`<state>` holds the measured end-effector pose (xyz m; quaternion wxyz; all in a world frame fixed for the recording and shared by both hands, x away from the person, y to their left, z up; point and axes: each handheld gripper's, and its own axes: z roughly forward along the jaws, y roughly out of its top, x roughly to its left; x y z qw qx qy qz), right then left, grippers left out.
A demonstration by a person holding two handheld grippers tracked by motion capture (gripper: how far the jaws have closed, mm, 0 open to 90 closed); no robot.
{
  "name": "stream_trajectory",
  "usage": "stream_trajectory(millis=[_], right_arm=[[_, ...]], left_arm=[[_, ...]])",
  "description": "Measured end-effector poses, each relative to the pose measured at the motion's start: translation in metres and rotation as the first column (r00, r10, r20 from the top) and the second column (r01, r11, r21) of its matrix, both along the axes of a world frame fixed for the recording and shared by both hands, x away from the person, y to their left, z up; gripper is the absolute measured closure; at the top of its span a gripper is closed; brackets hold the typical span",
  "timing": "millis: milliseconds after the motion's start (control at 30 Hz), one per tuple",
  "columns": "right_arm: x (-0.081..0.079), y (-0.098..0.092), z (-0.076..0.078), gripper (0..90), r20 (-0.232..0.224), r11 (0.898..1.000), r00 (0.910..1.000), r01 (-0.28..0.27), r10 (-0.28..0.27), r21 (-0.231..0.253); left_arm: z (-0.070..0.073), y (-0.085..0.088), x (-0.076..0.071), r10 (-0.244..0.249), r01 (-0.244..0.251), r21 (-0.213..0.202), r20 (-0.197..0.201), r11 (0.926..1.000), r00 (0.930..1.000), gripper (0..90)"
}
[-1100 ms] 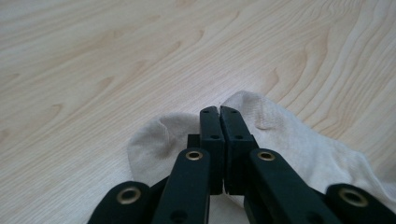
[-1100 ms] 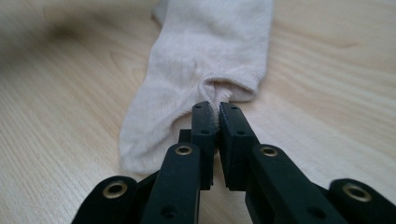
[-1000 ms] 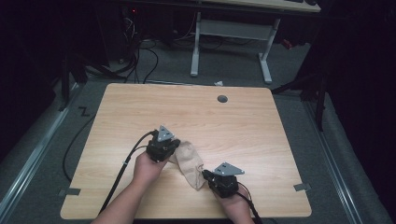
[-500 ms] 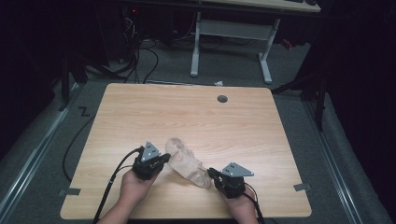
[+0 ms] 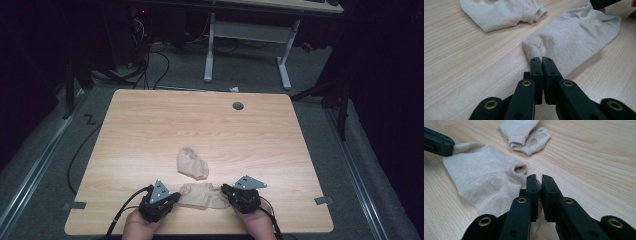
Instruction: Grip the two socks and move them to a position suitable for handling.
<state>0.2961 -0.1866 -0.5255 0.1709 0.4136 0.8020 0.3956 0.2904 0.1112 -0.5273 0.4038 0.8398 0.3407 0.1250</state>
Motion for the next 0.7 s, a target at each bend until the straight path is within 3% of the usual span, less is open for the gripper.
stream_trajectory(millis=[100,233,400,500,567,700], right_arm=[[0.001,0.001,-0.002,81.4,-0.006,1.000,1.0000,0.002,-0.002,-0.017],[0.002,-0.001,-0.001,74.2,0.002,1.000,1.0000,-0.003,0.003,-0.004],[-0.003,-0.009,0.006,70.8,0.034,0.999,0.9992,0.019,-0.020,0.036],[-0.009,-0.013,0.009,70.6,0.032,0.998,0.9991,0.026,-0.028,0.050],[-0.011,-0.015,0.009,69.8,0.020,0.998,0.9996,0.020,-0.021,0.051],[-0.014,-0.011,0.000,69.2,-0.024,1.000,0.9997,-0.007,0.008,0.019]], left_arm=[[0.003,0.002,0.000,0.006,-0.006,-0.004,0.011,1.0000,0.9999,78.8],[0.009,0.001,0.003,0.009,-0.009,-0.001,0.036,1.0000,0.9993,67.7],[0.017,-0.016,0.028,-0.017,0.016,0.027,0.039,0.9995,0.9991,62.4],[0.014,-0.025,0.038,-0.028,0.027,0.045,0.028,0.9986,0.9992,66.0],[0.006,-0.029,0.045,-0.036,0.036,0.068,-0.007,0.9970,0.9993,73.0],[0.000,-0.027,0.044,-0.028,0.029,0.064,-0.012,0.9975,0.9995,84.9]])
